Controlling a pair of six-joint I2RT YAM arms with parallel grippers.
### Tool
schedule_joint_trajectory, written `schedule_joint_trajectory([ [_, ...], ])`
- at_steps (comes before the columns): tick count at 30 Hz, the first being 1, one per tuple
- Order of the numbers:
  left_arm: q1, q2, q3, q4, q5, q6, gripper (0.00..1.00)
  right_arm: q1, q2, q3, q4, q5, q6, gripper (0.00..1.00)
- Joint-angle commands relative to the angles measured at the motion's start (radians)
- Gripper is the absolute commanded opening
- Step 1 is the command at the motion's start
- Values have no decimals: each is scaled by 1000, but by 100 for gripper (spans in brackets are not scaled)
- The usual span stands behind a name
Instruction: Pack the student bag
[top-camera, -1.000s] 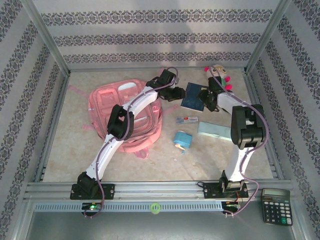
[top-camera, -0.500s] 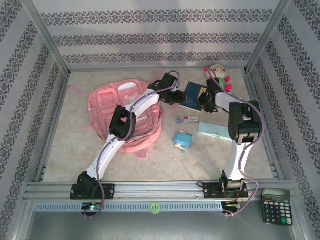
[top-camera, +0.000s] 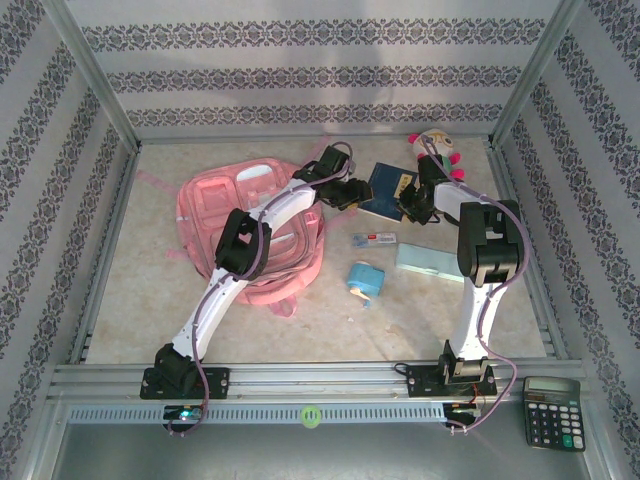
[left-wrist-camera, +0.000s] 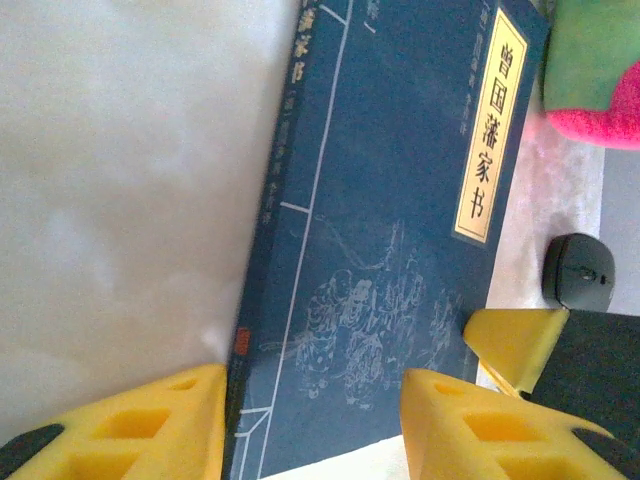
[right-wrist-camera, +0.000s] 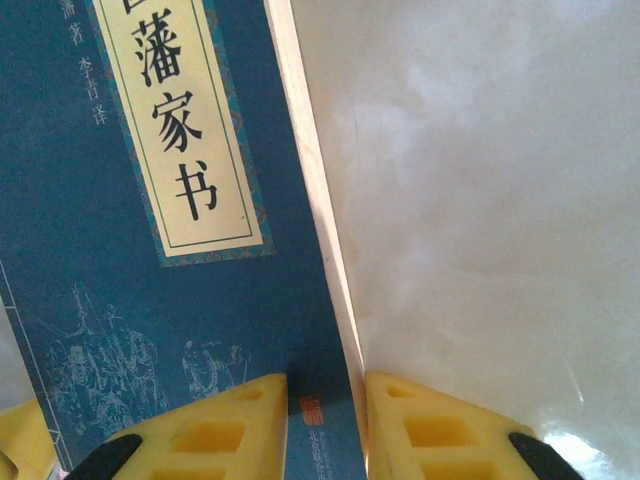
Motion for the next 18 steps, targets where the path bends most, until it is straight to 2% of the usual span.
schedule_joint_trajectory([
  [1,-66,-82,-6,153,213,-85,47,46,16,-32,162,-226,43,23],
  [5,-65,-107,-50,166,234,-83,47,48,-12,-82,226,-258,61,22],
  [8,-66,-159,-154,197,227,-70,46,51,-63,-148,316,-283,82,22],
  [13,-64,-210,-310,339,232,-117,46,45,-69,-177,353,-292,91,22],
  [18,-63,-170,-294,375,222,-139,46,51,-61,-188,356,-288,93,21],
])
